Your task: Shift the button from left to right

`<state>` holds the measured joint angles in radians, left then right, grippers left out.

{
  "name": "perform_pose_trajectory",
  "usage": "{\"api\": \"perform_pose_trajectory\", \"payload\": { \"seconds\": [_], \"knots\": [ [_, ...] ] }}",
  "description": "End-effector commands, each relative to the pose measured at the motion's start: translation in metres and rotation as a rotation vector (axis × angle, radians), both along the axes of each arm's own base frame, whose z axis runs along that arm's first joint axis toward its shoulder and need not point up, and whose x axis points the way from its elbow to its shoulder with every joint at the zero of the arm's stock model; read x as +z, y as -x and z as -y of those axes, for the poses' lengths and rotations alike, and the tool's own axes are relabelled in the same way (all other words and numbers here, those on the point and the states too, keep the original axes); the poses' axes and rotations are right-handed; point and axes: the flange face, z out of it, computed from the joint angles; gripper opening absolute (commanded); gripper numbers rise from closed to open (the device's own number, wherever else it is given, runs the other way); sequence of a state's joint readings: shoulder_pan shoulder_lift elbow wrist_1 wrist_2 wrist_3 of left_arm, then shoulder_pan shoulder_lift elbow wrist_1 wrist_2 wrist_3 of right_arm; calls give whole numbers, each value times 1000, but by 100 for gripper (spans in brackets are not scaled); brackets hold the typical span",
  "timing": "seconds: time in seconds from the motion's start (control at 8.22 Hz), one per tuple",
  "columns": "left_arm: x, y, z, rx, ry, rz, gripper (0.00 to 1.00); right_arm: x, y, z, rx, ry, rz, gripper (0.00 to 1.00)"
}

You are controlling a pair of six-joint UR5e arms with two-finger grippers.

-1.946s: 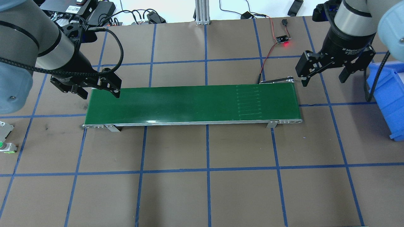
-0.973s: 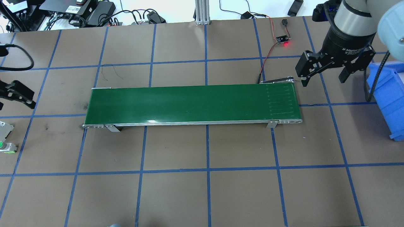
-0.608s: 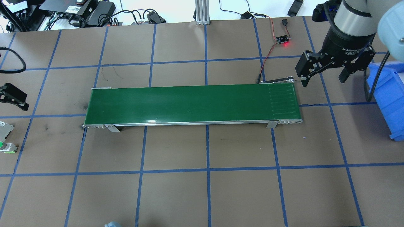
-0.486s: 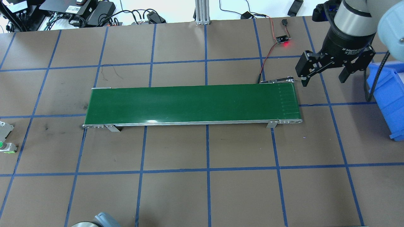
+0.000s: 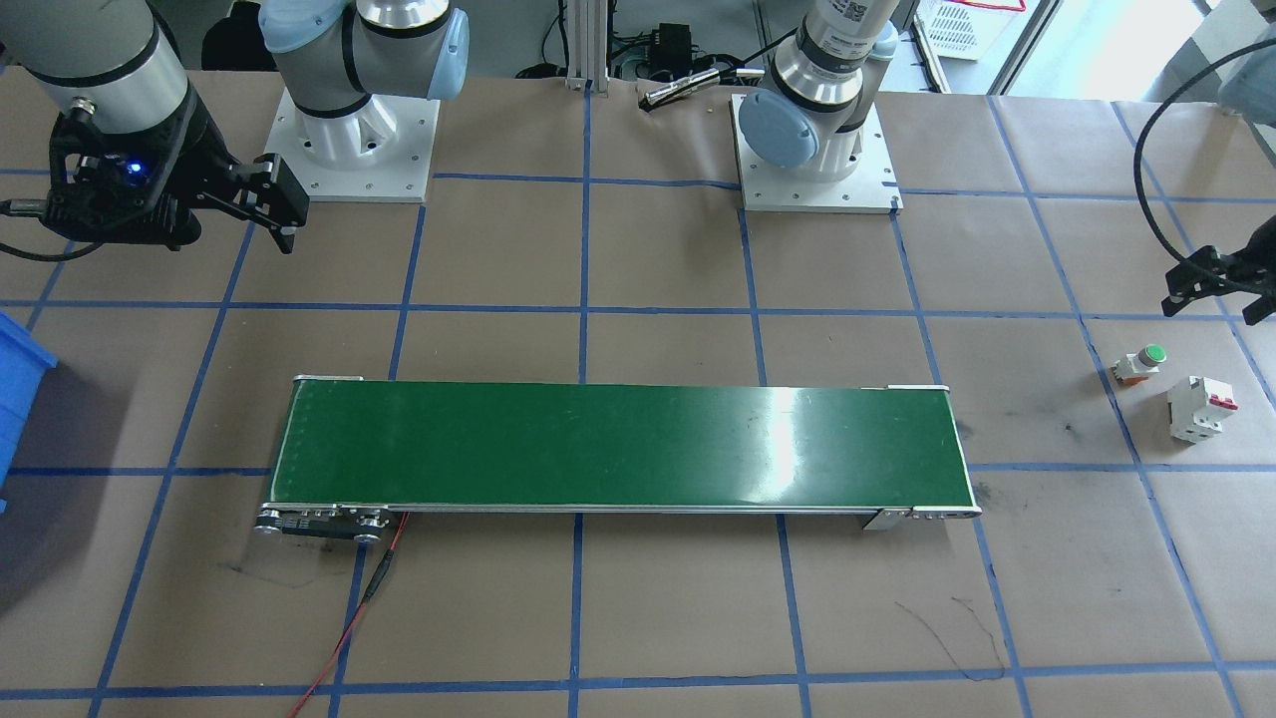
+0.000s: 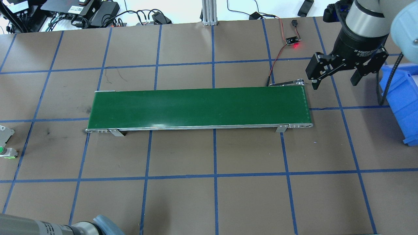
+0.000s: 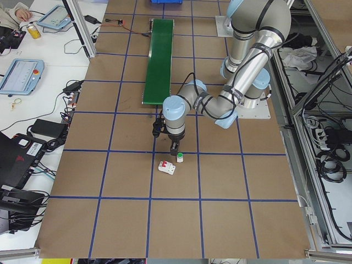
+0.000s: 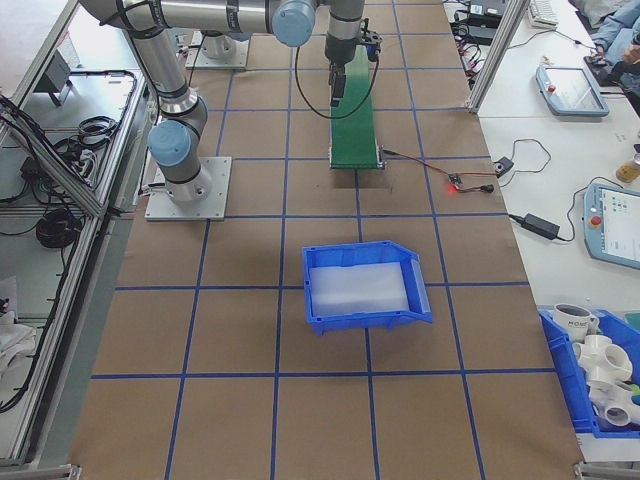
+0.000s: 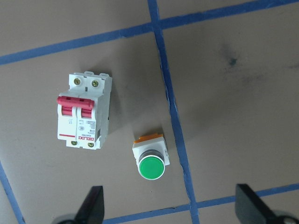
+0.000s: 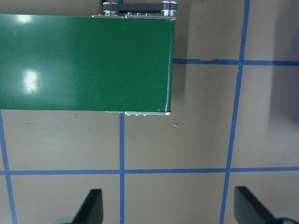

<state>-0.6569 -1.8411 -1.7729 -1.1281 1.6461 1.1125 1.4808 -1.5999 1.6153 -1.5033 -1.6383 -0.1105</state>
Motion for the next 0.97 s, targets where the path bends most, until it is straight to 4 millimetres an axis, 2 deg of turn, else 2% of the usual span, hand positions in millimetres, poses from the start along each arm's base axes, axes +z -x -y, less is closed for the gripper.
{"api": "perform_pose_trajectory", "payload": {
  "seconds": [0.0, 0.36, 0.61, 0.85],
  "knots": [
    [-30, -10, 0, 0, -32, -38, 100, 0, 0, 0, 1, 0, 0, 100],
    [-69, -25, 10, 5, -28, -17, 100, 0, 0, 0, 1, 0, -2, 100],
    [-77, -24, 10, 108, -39, -17, 100, 0, 0, 0, 1, 0, 0, 100],
    [-79, -24, 8, 123, -42, -19, 100, 0, 0, 0, -1, 0, 0, 100]
  ]
}}
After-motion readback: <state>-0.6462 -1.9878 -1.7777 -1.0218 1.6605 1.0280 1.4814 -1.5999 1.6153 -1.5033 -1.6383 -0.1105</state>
